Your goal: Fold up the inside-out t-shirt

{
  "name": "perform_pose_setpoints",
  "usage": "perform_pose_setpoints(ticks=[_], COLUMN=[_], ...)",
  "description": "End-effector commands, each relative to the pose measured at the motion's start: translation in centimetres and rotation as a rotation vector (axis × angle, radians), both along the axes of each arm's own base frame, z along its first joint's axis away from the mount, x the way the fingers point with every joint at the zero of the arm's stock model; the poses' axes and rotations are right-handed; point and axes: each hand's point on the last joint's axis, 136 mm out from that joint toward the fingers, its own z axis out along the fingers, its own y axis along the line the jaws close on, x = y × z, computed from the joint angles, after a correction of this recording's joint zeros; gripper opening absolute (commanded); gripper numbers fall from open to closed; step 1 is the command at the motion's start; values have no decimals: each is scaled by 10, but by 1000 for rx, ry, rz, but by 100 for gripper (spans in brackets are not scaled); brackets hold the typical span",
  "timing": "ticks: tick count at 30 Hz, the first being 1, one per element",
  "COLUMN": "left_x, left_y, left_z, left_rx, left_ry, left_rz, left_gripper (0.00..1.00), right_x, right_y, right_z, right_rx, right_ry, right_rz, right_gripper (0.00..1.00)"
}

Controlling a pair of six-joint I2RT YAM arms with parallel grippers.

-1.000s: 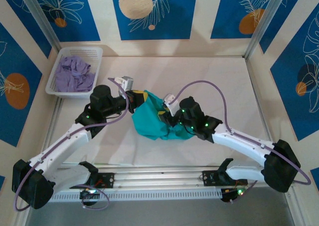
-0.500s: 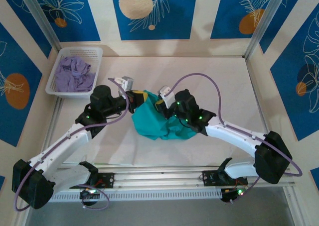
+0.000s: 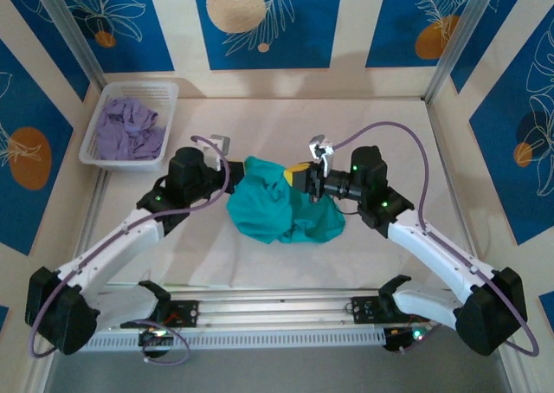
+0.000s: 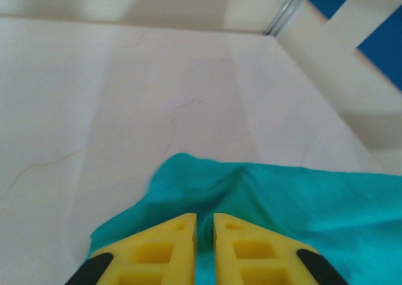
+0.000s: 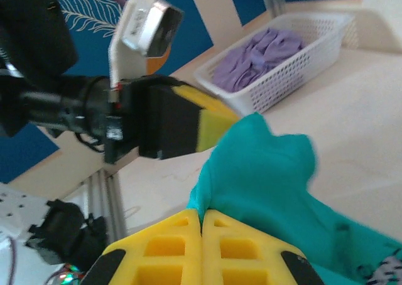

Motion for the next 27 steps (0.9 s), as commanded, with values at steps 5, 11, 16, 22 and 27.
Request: perform_pose_setpoints(ticks=[5, 11, 16, 22, 27], left_x=[-11, -51, -68, -61, -41], left_y=[2, -28, -65, -90, -88], left_z=[-4, 14, 15, 12, 9], left_rx=[101, 19, -28, -13, 30], left_ry=[-3, -139, -110, -103, -112], left_rz=[-29, -221, -430, -497, -415], left_gripper=[34, 44, 45, 54, 52], right_x=[3, 16, 19, 20, 19], right_y=[1, -7, -8, -10, -12], right_z=[5, -5, -7, -6, -8], right_rx=[77, 83, 89, 84, 79], right_ry=[150, 207, 221, 217, 217], right_rz=[5, -45, -50, -58, -61], right_gripper=[0, 0, 0, 0, 0])
